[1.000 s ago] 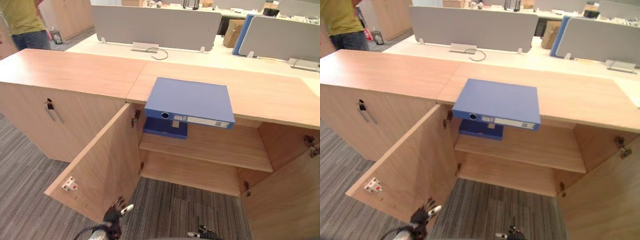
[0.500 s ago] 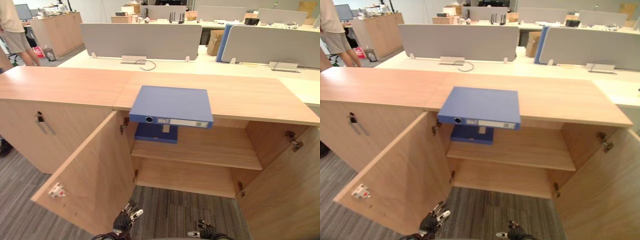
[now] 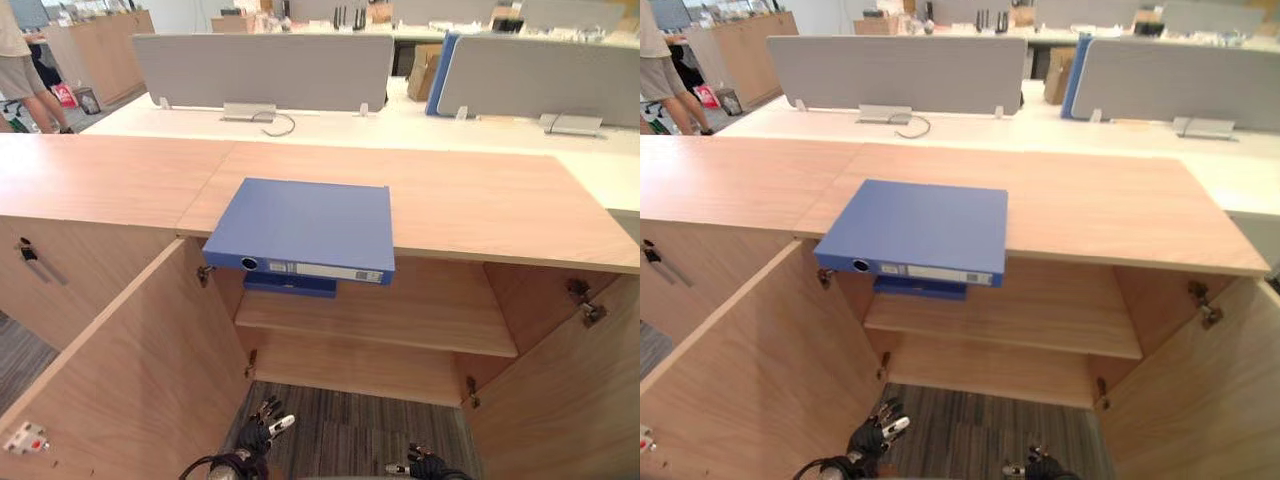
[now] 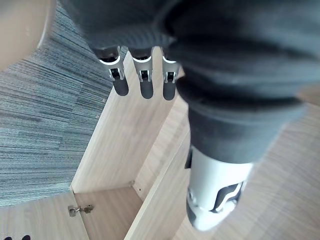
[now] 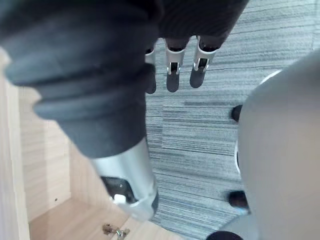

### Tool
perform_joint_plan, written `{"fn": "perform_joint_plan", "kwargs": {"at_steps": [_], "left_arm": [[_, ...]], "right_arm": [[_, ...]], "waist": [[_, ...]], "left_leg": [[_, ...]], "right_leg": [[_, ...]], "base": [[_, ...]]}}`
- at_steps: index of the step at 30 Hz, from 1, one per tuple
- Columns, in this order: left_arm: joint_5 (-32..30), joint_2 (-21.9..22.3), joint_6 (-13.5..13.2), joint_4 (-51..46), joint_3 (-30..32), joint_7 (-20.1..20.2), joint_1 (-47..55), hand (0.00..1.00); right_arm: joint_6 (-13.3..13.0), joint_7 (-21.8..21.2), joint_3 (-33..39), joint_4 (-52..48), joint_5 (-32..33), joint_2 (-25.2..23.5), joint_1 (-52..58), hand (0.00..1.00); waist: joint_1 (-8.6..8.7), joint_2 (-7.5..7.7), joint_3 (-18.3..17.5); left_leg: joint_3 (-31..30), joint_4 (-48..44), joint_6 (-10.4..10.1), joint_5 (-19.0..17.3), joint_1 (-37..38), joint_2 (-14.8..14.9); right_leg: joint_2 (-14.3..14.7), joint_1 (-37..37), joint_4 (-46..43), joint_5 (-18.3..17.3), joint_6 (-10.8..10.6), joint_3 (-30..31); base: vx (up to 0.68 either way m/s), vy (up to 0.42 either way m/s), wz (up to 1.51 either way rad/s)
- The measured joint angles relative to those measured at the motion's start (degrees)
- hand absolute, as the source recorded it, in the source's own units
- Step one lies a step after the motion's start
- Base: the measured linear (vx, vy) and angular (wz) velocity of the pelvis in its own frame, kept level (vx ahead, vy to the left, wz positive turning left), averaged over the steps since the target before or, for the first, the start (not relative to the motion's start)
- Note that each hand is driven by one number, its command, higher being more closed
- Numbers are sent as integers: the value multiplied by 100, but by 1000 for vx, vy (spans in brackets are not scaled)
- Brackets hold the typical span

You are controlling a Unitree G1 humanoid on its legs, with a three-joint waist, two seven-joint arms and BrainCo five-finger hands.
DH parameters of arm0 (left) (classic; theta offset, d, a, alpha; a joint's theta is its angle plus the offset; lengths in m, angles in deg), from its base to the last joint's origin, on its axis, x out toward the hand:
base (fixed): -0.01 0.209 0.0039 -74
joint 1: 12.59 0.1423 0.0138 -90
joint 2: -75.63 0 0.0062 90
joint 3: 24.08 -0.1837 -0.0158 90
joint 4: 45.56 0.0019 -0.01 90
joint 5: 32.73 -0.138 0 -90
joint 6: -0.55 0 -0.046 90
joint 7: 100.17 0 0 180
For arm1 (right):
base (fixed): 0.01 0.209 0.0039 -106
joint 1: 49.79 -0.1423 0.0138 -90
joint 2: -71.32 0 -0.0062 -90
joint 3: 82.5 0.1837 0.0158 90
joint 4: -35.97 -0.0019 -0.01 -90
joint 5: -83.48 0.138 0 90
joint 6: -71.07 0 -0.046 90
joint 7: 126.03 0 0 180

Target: Walk over to the cabinet, pick up the folder, carry it to the office cabinet, place the folder inside the office cabinet, then close the office cabinet door

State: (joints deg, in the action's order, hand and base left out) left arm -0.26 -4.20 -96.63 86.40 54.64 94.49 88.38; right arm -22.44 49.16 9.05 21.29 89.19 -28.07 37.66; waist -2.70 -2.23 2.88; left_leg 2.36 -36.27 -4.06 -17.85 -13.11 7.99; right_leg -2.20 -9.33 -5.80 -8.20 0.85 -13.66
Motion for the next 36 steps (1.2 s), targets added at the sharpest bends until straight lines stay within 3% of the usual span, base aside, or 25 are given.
{"fn": "perform_joint_plan", "kwargs": {"at_steps": [1, 2, 5, 7, 9, 15, 18, 22, 27, 32, 34, 36], "left_arm": [[12, 1, 0, -34, -35, 12, 23, 0], [62, -42, 2, -99, -99, 33, 82, 0], [137, -238, -7, -262, -69, 43, 73, 0], [141, -247, -5, -340, -26, 42, 199, 0], [159, -289, -2, -590, -9, 41, 391, 0], [155, -273, 4, -1119, -33, 36, 573, 0], [40, -288, 6, -1949, -40, -14, 767, 0], [-616, -266, -14, -3420, 197, -140, 959, 0], [-1321, 250, -41, -4275, 798, -502, 975, 0], [-2566, 742, -51, -5196, 1405, -1155, 1017, 0], [-3347, 807, -50, -5496, 1501, -1600, 955, 0], [-4049, 843, -49, -5816, 1527, -1972, 804, 0]], "right_arm": [[0, 0, 41, -2, -1, 17, 3, 0], [-2, 10, 90, -14, -10, 31, -3, 0], [-6, 4, 87, -29, -24, -129, 15, 0], [-7, 5, 57, -63, -20, -161, 18, 0], [-23, 6, -23, -182, -22, -255, 65, 0], [-48, 6, -350, -376, -34, -337, 121, 0], [-50, 10, -387, -394, -42, -331, 157, 0], [-50, 46, -273, -608, -229, -377, 284, 0], [-48, 42, 312, -828, -238, -464, 501, 0], [-2, 25, 623, -818, -224, -583, 510, 0], [2, 25, 635, -818, -224, -679, 518, 0], [5, 29, 632, -819, -226, -811, 544, 0]], "waist": [[-5, -38, -7], [-56, -73, 2], [-56, 202, 4], [-70, 241, -22], [-85, 305, -77], [-119, 310, -143], [-139, 297, -219], [-203, 290, -246], [-332, 298, -257], [-445, 361, -303], [-456, 410, -384], [-463, 528, -433]], "left_leg": [[-15, 518, -45, 214, 42, -79], [-5, 962, 94, 767, 152, -187], [52, 1398, 232, 910, 391, -508], [127, 1700, 276, 1002, 595, -612], [187, 2352, 299, 1312, 919, -751], [154, 3730, 244, 2099, 1439, -764], [152, 4121, 256, 2373, 1540, -770], [101, 4155, 295, 2476, 1532, -836], [-123, 4163, 329, 2557, 1519, -894], [-117, 4161, 303, 2640, 1383, -868], [-113, 4158, 297, 2662, 1342, -869], [-91, 4153, 285, 2691, 1315, -863]], "right_leg": [[-15, -5, 2, 0, -17, 11], [-36, -15, 12, -65, -187, 125], [-334, -91, 38, -36, -259, 137], [-446, -124, 17, 15, -338, 142], [-575, -115, 17, 67, -409, 145], [-569, -7, 54, 164, -514, 130], [-555, 24, 116, 164, -514, 119], [-602, 13, 171, 142, -533, 93], [-627, -143, 259, 31, -635, -240], [-599, -145, 355, 144, -701, -431], [-588, -159, 432, 231, -649, -452], [-578, -180, 459, 256, -640, -441]], "base": [[150, 195, -18], [124, 153, -11], [160, 150, 9], [130, 102, -1], [102, 35, -3], [-14, -55, 4], [-75, -33, 0], [-162, -1, 0], [-138, 13, 29], [-46, 19, 22], [21, 15, 4], [60, -1, -1]]}}
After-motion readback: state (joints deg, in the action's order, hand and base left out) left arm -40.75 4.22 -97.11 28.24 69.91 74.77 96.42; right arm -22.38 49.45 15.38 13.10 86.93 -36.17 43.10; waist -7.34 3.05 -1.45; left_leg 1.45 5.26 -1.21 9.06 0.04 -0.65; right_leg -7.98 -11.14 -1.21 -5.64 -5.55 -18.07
